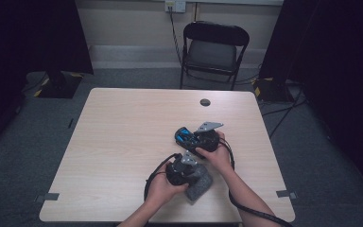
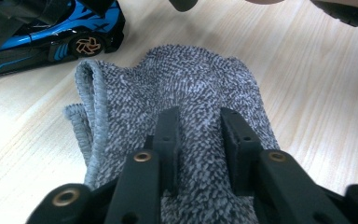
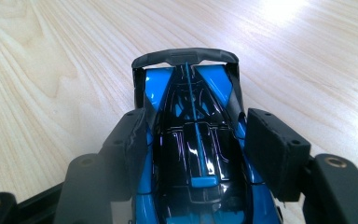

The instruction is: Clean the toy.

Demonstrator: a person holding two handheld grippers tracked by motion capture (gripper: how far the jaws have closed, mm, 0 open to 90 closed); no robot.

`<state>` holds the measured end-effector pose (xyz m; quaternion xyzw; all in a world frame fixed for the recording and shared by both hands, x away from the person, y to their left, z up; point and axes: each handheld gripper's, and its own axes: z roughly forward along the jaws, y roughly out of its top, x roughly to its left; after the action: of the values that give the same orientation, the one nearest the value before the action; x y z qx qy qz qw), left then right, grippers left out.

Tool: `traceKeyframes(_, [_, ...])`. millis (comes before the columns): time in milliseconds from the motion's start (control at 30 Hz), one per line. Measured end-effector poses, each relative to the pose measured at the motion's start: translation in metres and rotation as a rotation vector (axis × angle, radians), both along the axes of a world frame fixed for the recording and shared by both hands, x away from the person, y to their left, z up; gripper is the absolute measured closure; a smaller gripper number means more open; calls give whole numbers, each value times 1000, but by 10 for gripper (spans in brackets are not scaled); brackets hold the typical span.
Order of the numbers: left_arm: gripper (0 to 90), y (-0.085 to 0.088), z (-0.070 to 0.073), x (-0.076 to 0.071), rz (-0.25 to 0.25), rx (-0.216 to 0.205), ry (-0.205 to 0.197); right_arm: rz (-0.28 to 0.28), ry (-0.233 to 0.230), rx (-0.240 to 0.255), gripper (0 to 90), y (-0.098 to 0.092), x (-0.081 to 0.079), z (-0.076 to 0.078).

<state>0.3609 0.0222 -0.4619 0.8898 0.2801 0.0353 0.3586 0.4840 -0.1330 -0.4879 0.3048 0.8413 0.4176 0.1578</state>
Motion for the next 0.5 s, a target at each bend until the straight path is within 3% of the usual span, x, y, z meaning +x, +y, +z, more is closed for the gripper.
traceKeyframes(200, [439,2,8,2,29,-38,-25,-10,11,9,388,0,0,0])
traceKeyframes(267, [415,7,14,3,39,-45,-26,-6,16,15,345,0,1,0])
traceKeyframes(333, [424,12,18,5,48,-41,-32,-23,10,-3,239,0,0,2])
traceKeyframes(400, [424,16,19,7,57,-41,-41,-13,11,0,267,-2,0,4])
traceKeyframes(500, [446,32,16,18,115,-54,-46,-3,6,27,255,-6,-4,10])
